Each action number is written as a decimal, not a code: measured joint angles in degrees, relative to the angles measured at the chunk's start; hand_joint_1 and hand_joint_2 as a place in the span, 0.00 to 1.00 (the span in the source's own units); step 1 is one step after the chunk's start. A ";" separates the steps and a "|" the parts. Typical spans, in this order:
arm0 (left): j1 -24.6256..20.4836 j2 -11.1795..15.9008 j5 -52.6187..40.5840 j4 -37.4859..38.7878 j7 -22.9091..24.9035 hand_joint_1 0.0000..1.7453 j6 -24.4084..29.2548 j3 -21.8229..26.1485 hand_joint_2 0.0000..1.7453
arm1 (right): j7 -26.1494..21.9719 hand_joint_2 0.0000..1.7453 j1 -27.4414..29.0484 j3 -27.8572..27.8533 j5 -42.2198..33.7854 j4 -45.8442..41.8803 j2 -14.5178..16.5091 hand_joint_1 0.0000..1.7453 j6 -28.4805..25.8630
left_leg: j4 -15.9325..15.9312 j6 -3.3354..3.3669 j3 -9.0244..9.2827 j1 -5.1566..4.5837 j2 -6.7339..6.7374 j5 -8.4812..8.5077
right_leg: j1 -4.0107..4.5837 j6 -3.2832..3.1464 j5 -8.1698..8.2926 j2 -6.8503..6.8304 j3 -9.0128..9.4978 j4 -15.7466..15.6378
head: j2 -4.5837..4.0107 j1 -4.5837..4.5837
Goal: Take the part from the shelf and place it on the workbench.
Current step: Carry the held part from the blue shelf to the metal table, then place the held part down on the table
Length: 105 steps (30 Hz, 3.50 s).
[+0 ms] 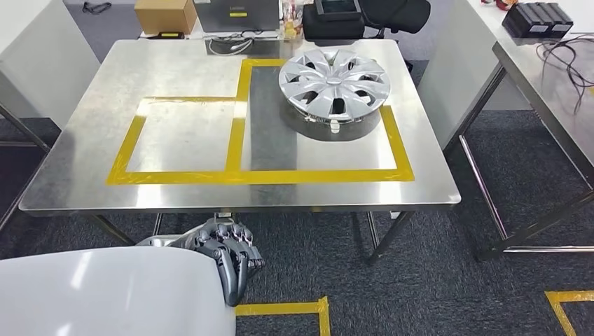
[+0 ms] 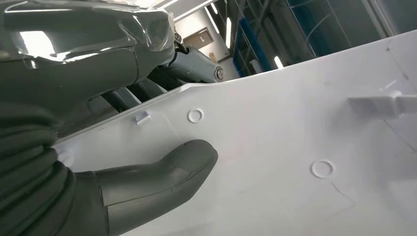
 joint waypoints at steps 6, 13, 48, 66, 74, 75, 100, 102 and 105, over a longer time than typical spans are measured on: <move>0.15 -0.20 -0.52 0.03 -0.16 1.00 0.03 0.01 1.00 | 0.02 0.00 0.54 0.02 -0.42 0.00 -0.05 0.00 0.00 | -0.01 -0.27 4.20 -0.05 -0.71 -4.08 | -0.33 0.73 -2.26 -0.09 -8.38 -0.32 | 0.00 0.10; -0.14 -0.29 -0.76 0.02 -0.39 1.00 0.20 0.11 1.00 | 0.27 0.00 0.46 0.43 -0.52 0.04 -0.15 0.00 -0.11 | 3.41 -2.39 5.09 -0.27 -0.53 -6.22 | -0.27 -1.33 8.25 -0.22 -5.27 -8.66 | 0.00 -0.45; -0.14 -1.02 -22.48 -0.99 0.84 1.00 12.51 5.02 1.00 | 0.11 0.00 0.07 3.88 0.52 0.17 -0.02 0.00 -0.27 | 16.02 -4.39 -7.05 0.88 0.00 -9.10 | -1.02 -1.19 4.92 -0.06 -2.06 -8.23 | 0.00 -0.81; -16.11 3.18 -58.23 15.86 9.19 1.00 22.48 4.82 1.00 | -1.19 0.00 -1.20 6.17 1.19 0.11 0.96 0.00 -0.15 | -0.72 -1.18 1.05 0.42 0.28 -0.85 | -0.36 0.78 0.99 -0.21 -9.46 4.65 | 0.00 -0.63; -25.22 2.88 -73.29 27.92 14.54 1.00 24.38 2.81 1.00 | -1.16 0.00 -1.57 6.19 1.62 0.10 0.92 0.00 0.32 | 1.29 -3.13 0.20 0.26 0.15 -2.37 | -0.41 -0.86 6.35 -0.11 -3.09 -8.68 | 0.00 -0.82; -26.16 2.81 -75.35 29.76 15.33 1.00 24.76 2.65 1.00 | -1.14 0.00 -1.60 6.19 1.73 0.10 0.95 0.00 0.43 | 3.08 -3.45 -0.63 0.36 0.15 -3.47 | -0.61 -1.14 6.38 -0.09 -3.00 -8.74 | 0.00 -0.99; -34.79 2.43 -99.48 69.56 27.70 0.75 24.26 13.07 1.00 | 0.64 0.00 -1.22 6.76 3.60 -6.90 3.76 0.00 6.14 | -0.27 -2.24 0.14 0.28 -0.01 -0.47 | -0.16 0.41 6.49 -0.10 -4.38 -7.78 | 0.00 -1.34; -34.74 2.57 -99.60 70.48 27.07 0.25 24.21 13.91 1.00 | 0.76 0.00 -1.28 6.82 3.63 -7.16 3.74 0.00 6.18 | -0.06 -2.76 0.00 0.11 -0.01 -0.71 | 0.08 -0.44 6.88 -0.06 -3.71 -8.83 | 0.00 -1.45; -34.44 2.92 -99.74 71.18 24.70 0.00 24.62 14.81 1.00 | 0.54 0.00 -1.44 7.15 3.79 -7.50 3.75 0.00 6.64 | 1.33 -3.55 -0.67 0.36 0.06 -1.77 | -0.37 -1.28 7.08 -0.01 -3.65 -8.98 | 0.00 -1.62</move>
